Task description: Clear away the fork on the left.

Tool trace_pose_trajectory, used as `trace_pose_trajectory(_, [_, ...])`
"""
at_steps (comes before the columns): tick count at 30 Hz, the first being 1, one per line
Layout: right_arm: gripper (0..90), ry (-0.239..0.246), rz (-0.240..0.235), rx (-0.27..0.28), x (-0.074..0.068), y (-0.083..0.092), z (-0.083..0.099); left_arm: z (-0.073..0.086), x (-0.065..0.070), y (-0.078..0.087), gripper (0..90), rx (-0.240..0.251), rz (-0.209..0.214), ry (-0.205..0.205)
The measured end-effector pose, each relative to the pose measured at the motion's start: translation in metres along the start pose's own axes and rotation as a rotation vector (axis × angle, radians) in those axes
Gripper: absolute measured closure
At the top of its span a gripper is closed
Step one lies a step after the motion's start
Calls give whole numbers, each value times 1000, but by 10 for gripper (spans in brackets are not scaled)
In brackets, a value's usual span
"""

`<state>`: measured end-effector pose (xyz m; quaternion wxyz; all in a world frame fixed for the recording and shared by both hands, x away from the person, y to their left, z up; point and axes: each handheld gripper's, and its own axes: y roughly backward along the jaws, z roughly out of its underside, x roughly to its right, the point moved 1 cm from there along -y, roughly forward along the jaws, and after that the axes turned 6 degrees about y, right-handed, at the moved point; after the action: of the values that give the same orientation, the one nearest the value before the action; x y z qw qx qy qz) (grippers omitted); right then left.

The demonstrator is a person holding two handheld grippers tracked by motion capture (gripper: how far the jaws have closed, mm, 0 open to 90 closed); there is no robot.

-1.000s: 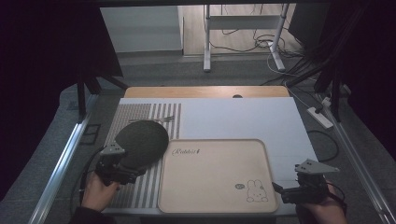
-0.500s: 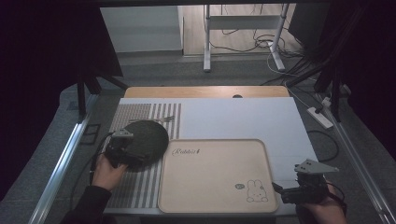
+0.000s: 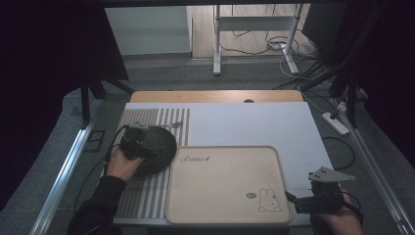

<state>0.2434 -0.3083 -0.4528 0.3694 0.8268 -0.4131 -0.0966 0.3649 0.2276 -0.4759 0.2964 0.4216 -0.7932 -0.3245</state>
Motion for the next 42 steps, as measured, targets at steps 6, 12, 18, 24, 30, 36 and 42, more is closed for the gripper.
trace_pose_trajectory(6, [0,0,-1,-3,0,0,0,-15,-6,-13,0,-8,9,2])
trace_pose_trajectory(12, [0,1,-2,-2,0,0,0,-27,-7,-24,0,-17,17,0])
trace_pose_trajectory(18, [0,1,-4,-3,0,0,0,-39,-11,-36,0,-23,21,-3])
trace_pose_trajectory(24, [0,0,-6,-2,0,0,0,-47,-15,-47,2,-46,6,-12])
trace_pose_trajectory(30, [0,1,-7,-2,0,0,0,-55,-23,-56,110,-58,-9,-22])
trace_pose_trajectory(36, [0,2,-10,-3,0,0,0,-64,-36,-63,543,-62,-2,5])
trace_pose_trajectory(42, [0,3,-13,-2,0,0,0,-75,-40,-76,891,-96,-16,-5])
